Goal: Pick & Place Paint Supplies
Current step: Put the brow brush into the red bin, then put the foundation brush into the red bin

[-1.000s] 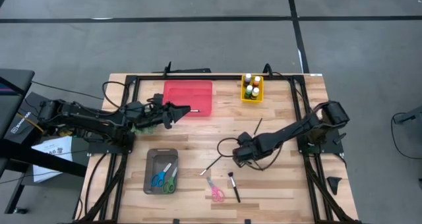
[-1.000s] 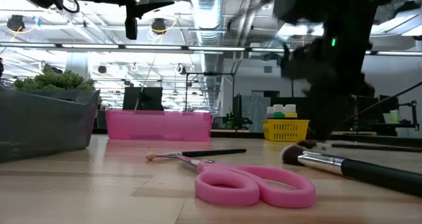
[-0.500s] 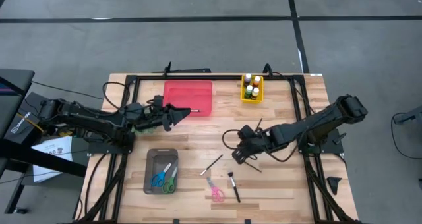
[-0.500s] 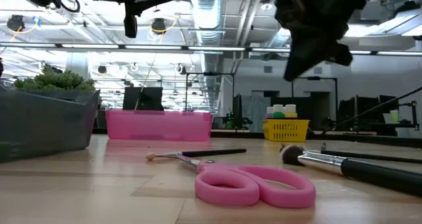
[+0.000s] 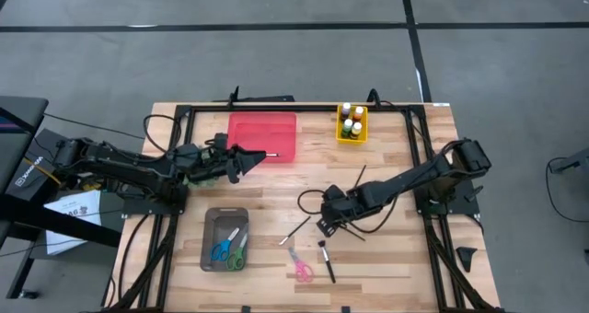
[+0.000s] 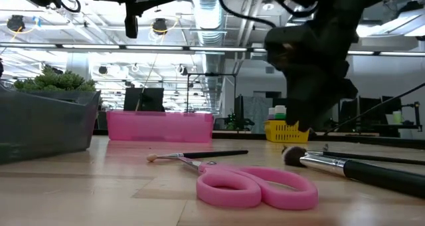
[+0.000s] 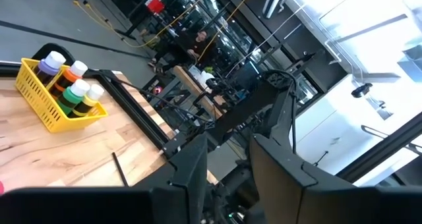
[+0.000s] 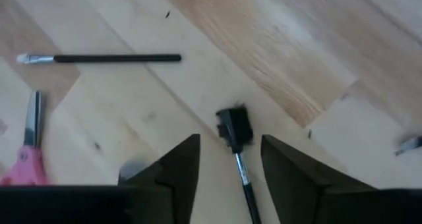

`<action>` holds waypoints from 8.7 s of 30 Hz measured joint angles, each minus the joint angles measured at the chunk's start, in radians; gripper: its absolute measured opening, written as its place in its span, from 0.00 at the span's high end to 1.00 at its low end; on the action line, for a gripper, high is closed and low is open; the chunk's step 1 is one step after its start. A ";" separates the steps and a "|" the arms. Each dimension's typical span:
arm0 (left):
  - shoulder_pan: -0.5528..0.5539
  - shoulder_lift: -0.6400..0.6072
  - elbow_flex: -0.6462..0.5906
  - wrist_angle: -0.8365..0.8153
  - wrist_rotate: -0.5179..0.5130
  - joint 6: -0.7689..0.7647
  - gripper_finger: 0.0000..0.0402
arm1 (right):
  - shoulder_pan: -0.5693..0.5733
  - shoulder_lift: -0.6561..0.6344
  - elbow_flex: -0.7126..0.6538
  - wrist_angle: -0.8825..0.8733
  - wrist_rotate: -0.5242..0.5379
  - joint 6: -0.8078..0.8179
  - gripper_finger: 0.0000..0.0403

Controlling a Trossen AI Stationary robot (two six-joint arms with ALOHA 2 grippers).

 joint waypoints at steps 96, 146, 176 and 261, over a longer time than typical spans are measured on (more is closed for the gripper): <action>-0.069 0.557 0.423 0.027 0.113 0.107 0.59 | -0.213 -0.363 0.095 0.417 0.054 -0.318 0.97; -0.055 0.340 0.463 -0.579 0.055 0.237 0.99 | -0.123 -0.488 0.094 0.306 0.210 -0.395 0.41; 0.361 0.839 1.106 -1.713 0.034 0.998 0.99 | 0.026 -0.482 0.094 0.172 0.345 -0.210 0.41; 0.230 0.415 1.105 -1.343 0.166 0.628 0.79 | -0.004 -0.408 -0.075 -0.402 0.107 0.409 0.41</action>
